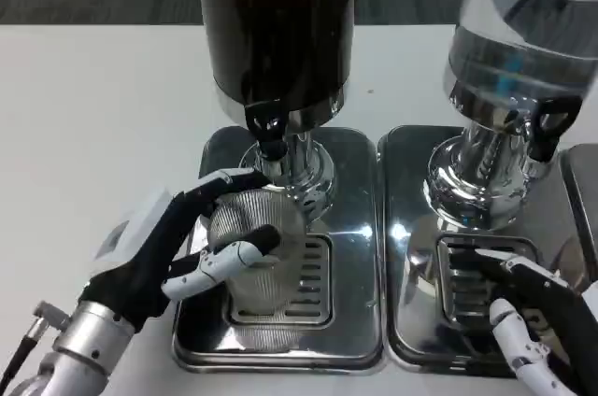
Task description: Grasp the cup under the faucet to collect the drink, then remove the cup.
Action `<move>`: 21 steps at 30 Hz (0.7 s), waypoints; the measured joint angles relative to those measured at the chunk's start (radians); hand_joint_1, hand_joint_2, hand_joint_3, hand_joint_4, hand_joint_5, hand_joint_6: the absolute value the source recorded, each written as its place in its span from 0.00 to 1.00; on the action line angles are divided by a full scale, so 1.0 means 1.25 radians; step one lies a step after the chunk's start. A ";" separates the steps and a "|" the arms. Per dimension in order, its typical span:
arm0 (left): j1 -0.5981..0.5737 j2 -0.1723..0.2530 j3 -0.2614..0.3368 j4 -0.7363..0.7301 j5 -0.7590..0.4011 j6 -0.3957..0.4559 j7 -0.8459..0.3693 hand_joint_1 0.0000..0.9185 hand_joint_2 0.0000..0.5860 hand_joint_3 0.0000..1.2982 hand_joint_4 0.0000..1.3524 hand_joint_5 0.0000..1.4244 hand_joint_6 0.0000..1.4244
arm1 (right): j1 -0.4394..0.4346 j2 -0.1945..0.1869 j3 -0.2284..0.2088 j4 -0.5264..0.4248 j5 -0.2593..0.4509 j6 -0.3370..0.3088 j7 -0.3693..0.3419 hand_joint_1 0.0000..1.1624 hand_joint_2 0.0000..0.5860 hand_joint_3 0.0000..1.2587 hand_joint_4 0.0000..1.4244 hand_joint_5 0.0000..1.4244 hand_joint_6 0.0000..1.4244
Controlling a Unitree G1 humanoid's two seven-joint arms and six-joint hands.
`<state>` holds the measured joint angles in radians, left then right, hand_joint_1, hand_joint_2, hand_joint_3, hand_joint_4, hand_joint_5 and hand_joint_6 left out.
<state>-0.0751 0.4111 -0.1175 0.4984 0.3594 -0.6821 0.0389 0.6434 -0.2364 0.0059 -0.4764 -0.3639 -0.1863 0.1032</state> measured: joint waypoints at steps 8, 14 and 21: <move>0.007 -0.008 0.002 -0.055 -0.007 -0.001 -0.010 0.06 0.14 0.22 0.16 0.28 0.31 | 0.006 0.000 -0.004 -0.003 0.003 0.000 0.000 0.18 1.00 0.27 0.16 0.15 0.18; 0.034 -0.006 0.037 -0.084 -0.008 0.003 -0.008 0.04 0.13 0.21 0.14 0.25 0.29 | 0.001 -0.001 -0.005 -0.003 0.007 0.000 0.002 0.18 1.00 0.27 0.16 0.15 0.19; 0.090 0.013 0.117 -0.127 -0.037 0.018 -0.006 0.03 0.12 0.20 0.14 0.23 0.29 | -0.011 0.001 0.008 -0.003 0.000 0.008 0.002 0.18 1.00 0.27 0.16 0.15 0.19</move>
<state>0.0378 0.4269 0.0282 0.3400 0.3132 -0.6594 0.0319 0.6292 -0.2357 0.0160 -0.4799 -0.3643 -0.1769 0.1059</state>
